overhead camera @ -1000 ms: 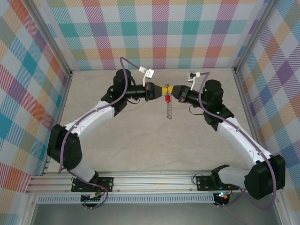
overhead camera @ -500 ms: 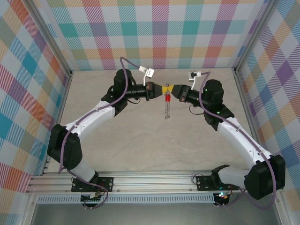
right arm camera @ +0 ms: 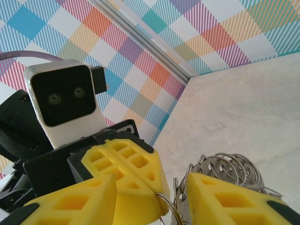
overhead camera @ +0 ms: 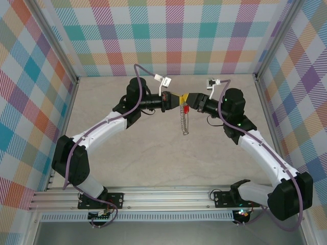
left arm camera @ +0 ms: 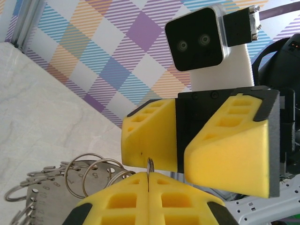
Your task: Put the keys on the keyring
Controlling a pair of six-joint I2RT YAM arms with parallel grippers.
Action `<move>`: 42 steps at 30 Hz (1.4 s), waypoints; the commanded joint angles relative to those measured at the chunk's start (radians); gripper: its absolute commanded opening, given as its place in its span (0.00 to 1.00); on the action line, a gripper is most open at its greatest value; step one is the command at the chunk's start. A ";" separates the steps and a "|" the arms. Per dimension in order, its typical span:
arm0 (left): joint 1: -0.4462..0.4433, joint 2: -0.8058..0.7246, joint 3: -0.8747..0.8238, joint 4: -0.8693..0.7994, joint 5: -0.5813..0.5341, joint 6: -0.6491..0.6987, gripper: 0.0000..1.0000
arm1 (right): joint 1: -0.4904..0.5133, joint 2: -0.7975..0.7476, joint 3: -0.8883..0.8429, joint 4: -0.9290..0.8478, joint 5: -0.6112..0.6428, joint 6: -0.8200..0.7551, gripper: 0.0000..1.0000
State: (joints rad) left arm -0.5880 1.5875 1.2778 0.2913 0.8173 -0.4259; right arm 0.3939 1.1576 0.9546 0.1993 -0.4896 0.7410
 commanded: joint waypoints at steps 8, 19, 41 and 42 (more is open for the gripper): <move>-0.006 -0.052 -0.006 0.054 -0.016 0.027 0.00 | -0.016 -0.064 -0.053 0.026 -0.035 -0.004 0.30; -0.006 -0.040 0.005 0.061 -0.009 0.021 0.00 | -0.036 -0.050 -0.080 0.138 -0.118 0.043 0.16; 0.038 -0.064 0.018 0.049 -0.024 -0.015 0.46 | -0.062 -0.040 -0.034 0.103 -0.180 -0.029 0.00; 0.043 -0.065 0.018 0.054 -0.018 -0.021 0.48 | -0.064 -0.040 -0.033 0.102 -0.182 -0.030 0.00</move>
State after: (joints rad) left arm -0.5640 1.5726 1.2781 0.2916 0.7914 -0.4282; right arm 0.3405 1.1416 0.8791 0.2813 -0.6361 0.7467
